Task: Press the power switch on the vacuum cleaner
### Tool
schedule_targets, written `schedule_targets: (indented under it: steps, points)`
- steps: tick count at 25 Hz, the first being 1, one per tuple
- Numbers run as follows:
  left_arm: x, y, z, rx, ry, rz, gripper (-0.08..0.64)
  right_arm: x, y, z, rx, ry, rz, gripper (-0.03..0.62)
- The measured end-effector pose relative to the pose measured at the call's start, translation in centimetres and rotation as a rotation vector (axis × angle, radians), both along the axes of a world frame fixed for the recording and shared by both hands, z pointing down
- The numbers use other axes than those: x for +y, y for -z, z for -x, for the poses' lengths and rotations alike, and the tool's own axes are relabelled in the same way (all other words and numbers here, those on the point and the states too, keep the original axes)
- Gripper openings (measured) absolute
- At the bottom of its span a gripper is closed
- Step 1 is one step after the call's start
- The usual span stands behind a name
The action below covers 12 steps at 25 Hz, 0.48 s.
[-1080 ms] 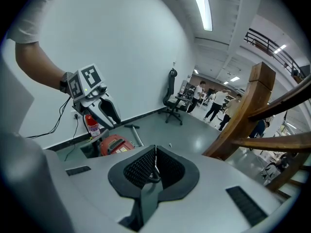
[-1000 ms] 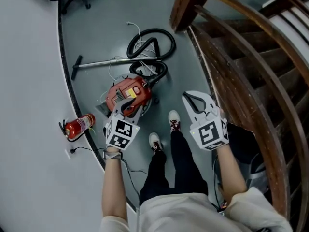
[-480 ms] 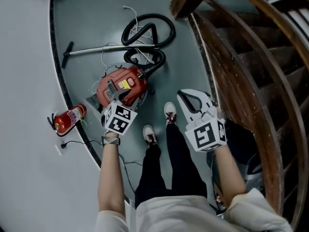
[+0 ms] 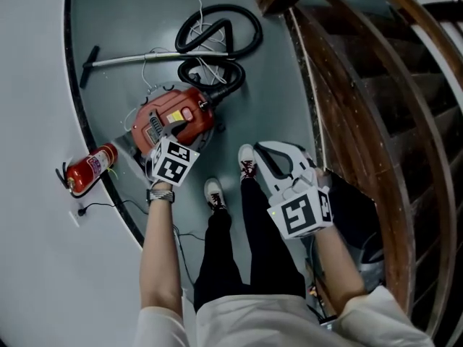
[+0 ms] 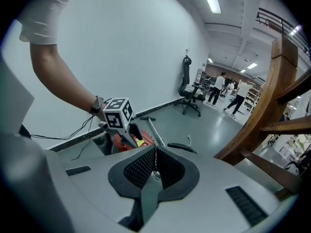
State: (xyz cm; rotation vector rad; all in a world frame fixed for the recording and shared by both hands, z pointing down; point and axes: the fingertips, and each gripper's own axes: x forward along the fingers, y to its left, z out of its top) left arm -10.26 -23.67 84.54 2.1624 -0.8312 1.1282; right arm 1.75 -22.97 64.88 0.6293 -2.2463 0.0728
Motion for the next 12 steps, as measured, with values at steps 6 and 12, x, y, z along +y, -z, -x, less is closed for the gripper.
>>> schedule_targets:
  steps: [6, 12]
  points:
    - [0.1, -2.4, -0.6, -0.024, -0.006, 0.041, 0.217, -0.1, -0.6, 0.2, -0.022, -0.011, 0.027, 0.031]
    - [-0.2, -4.5, -0.8, -0.048, -0.001, 0.092, 0.244, -0.6, -0.8, 0.2, -0.024, -0.009, 0.031, 0.030]
